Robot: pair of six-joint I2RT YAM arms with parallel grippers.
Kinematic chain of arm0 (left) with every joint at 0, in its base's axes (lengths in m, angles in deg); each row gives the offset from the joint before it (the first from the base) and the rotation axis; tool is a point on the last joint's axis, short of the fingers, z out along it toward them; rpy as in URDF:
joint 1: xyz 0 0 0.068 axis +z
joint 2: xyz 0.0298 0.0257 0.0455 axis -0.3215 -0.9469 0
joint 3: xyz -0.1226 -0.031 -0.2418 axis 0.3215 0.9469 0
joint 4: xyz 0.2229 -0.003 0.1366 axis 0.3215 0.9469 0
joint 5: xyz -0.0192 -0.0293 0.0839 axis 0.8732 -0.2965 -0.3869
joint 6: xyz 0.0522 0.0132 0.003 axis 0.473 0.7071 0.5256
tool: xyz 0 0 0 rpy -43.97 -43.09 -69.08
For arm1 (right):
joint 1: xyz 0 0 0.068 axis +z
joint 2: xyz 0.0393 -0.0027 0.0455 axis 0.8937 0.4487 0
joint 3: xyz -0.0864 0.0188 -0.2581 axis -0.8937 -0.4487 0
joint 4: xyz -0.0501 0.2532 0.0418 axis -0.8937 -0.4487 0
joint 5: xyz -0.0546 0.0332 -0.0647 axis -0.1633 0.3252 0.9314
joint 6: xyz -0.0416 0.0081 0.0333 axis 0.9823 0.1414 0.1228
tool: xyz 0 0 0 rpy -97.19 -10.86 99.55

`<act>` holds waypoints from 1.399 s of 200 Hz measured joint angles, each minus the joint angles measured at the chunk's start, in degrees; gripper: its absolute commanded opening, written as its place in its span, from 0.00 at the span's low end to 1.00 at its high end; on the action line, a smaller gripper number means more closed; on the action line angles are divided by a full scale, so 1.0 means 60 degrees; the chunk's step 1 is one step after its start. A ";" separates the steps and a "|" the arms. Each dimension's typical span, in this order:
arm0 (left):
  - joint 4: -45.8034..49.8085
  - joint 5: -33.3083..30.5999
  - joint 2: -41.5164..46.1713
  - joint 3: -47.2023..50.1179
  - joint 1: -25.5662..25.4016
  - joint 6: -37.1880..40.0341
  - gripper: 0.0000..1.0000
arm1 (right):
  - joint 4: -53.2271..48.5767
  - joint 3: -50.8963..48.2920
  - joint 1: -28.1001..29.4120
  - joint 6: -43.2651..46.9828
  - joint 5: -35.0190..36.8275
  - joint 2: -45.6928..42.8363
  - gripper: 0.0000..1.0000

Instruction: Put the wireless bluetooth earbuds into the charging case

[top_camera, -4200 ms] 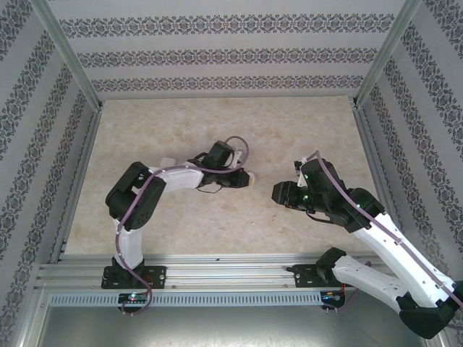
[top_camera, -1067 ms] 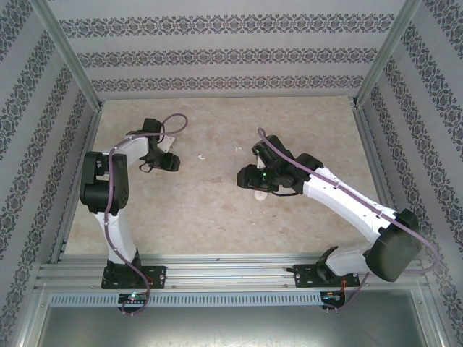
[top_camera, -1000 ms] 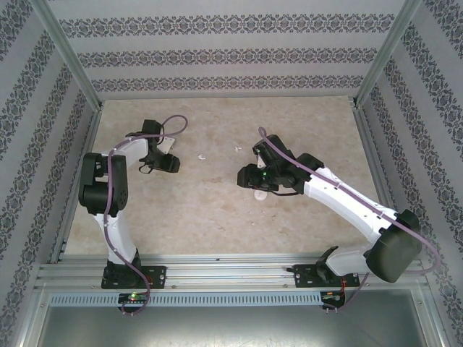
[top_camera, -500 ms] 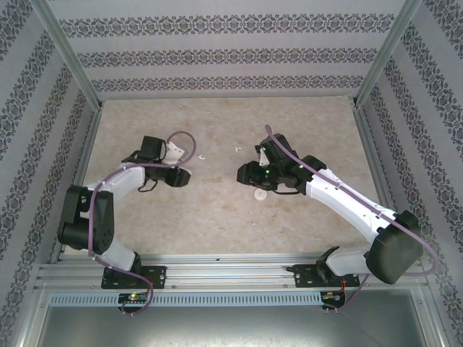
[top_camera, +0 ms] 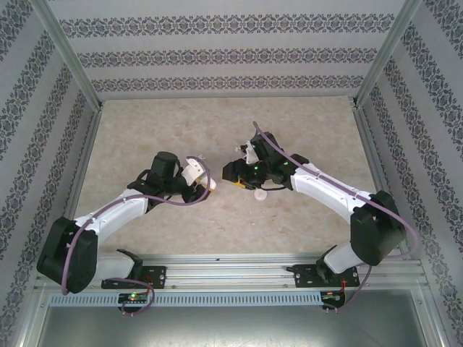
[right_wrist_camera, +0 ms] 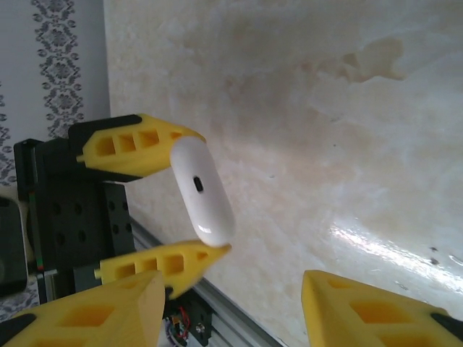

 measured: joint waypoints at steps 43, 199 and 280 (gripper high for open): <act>-0.0160 -0.0007 0.0328 0.0029 -0.0331 0.0004 0.42 | -0.0102 0.0441 0.0204 0.0109 -0.0426 0.0565 0.54; 0.0120 0.0138 0.0725 0.0029 -0.0594 0.0444 0.46 | -0.0386 0.1880 0.0317 0.0539 -0.1490 0.2102 0.38; 0.0306 0.0208 0.0794 0.0029 -0.0594 0.0546 0.47 | -0.0834 0.1945 0.0525 0.0838 -0.1894 0.2102 0.28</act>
